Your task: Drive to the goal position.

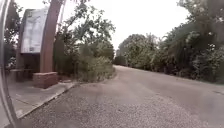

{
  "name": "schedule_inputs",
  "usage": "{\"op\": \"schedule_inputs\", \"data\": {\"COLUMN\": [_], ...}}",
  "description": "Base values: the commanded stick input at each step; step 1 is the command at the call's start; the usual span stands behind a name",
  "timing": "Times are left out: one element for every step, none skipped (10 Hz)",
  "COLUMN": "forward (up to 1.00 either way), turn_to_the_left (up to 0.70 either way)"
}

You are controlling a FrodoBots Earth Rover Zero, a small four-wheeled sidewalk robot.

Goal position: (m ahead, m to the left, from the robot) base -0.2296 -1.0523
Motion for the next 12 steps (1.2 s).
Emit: {"op": "schedule_inputs", "data": {"forward": [0.04, 0.04, 0.04, 0.04, 0.04, 0.04, 0.04, 0.04, 0.04, 0.04, 0.04, 0.04], "turn_to_the_left": [0.0, 0.0, 0.0, 0.0, 0.0, 0.0, 0.0, 0.0, 0.0, 0.0, 0.0, 0.0]}}
